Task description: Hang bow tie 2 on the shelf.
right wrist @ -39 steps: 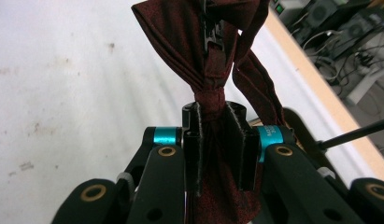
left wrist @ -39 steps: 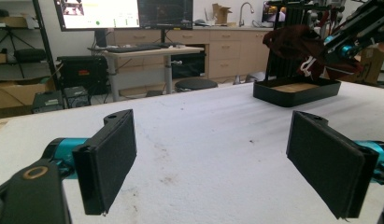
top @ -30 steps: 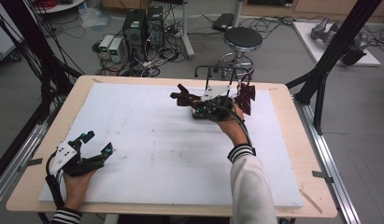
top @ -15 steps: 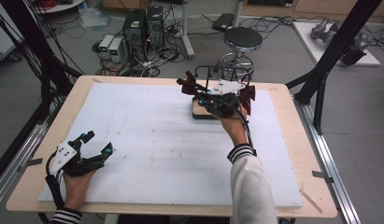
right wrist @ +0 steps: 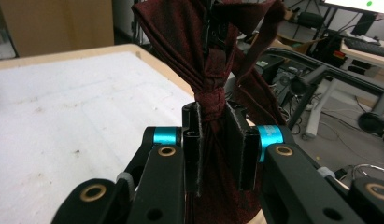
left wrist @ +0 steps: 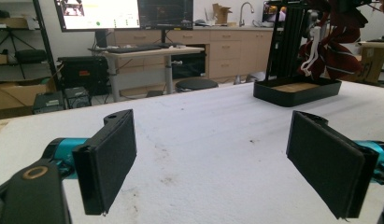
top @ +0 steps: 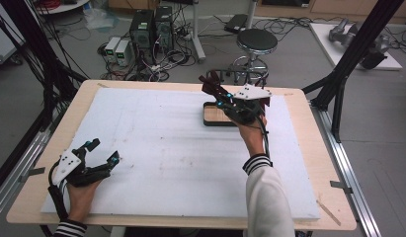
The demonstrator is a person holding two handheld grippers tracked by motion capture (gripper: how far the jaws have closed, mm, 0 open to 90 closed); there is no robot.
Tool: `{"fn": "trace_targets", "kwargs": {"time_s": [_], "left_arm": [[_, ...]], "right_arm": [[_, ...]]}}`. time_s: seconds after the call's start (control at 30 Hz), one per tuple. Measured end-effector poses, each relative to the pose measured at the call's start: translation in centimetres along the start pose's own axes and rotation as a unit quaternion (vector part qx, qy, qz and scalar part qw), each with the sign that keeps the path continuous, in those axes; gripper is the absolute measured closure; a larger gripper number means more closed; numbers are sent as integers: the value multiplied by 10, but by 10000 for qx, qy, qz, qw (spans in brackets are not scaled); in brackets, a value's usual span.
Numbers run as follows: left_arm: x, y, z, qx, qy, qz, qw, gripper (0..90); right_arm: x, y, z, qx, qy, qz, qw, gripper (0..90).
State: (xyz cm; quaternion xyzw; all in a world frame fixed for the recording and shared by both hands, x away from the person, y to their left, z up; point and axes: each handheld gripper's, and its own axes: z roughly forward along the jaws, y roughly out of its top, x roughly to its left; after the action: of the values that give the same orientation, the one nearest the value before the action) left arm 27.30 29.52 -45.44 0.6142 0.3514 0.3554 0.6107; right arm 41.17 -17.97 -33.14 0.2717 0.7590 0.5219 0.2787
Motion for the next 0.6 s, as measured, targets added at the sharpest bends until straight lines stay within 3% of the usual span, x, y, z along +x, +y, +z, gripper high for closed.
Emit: {"fn": "trace_targets", "kwargs": {"time_s": [0.27,0.43,0.6], "left_arm": [[0,0,0,2,2,-13,10000,164],[0,0,0,3,2,-15,10000,163],[0,0,0,2,2,-16,10000,163]], "right_arm": [[-2,2,-6,-353,-295,130,9989,780],[-5,3,-11,-543,-600,319,9962,780],[-9,2,-14,-638,-721,432,9944,780]]}}
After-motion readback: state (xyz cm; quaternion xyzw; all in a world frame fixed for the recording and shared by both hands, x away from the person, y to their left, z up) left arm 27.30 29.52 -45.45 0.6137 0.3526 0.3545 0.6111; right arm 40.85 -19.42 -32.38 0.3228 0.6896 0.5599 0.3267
